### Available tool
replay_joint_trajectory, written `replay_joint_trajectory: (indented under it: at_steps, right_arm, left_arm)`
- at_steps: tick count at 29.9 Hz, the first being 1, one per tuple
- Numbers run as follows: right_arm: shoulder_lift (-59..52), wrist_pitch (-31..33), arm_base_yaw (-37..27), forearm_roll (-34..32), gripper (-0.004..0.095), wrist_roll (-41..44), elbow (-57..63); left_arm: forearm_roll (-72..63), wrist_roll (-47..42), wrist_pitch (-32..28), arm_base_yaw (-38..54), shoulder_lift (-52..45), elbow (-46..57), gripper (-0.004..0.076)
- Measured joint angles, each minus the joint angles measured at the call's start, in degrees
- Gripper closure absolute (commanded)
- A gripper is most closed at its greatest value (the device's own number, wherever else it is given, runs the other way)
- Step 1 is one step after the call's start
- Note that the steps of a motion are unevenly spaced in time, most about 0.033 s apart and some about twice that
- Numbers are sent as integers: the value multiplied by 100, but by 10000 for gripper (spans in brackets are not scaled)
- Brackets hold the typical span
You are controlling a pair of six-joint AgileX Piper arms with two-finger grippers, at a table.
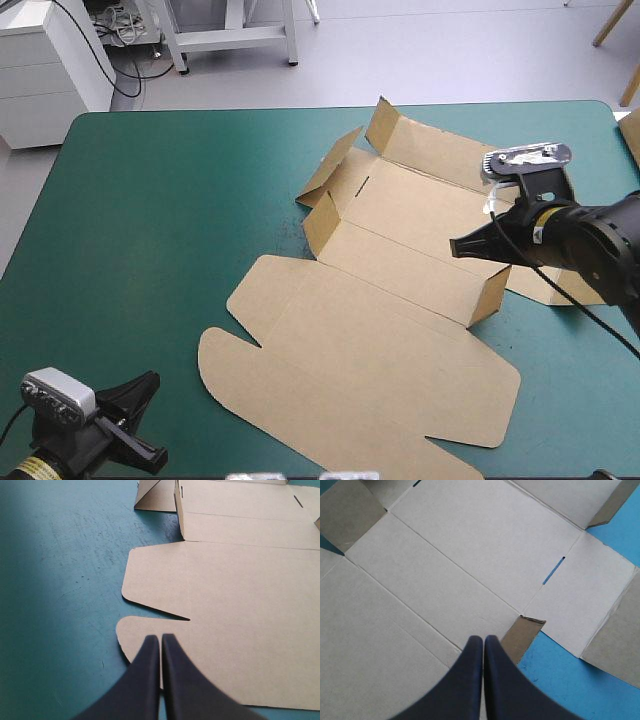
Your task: Fold the box
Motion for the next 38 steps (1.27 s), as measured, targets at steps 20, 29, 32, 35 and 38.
replay_joint_trajectory:
  at_steps: [20,29,32,35,38]
  right_arm:
    - [93,32,-785,485,910,232,36]
    - [455,-13,-1667,1061,898,-163,1043]
    - [455,-13,-1712,1125,825,-332,1248]
    - [455,-25,-1749,1229,659,-459,1281]
    - [455,-35,-1749,1246,480,-502,1281]
  left_arm:
    - [0,0,0,0,0,0,731]
    - [0,0,0,0,0,0,731]
    - [0,0,0,0,0,0,731]
    - [0,0,0,0,0,0,731]
    - [0,6,0,0,0,0,731]
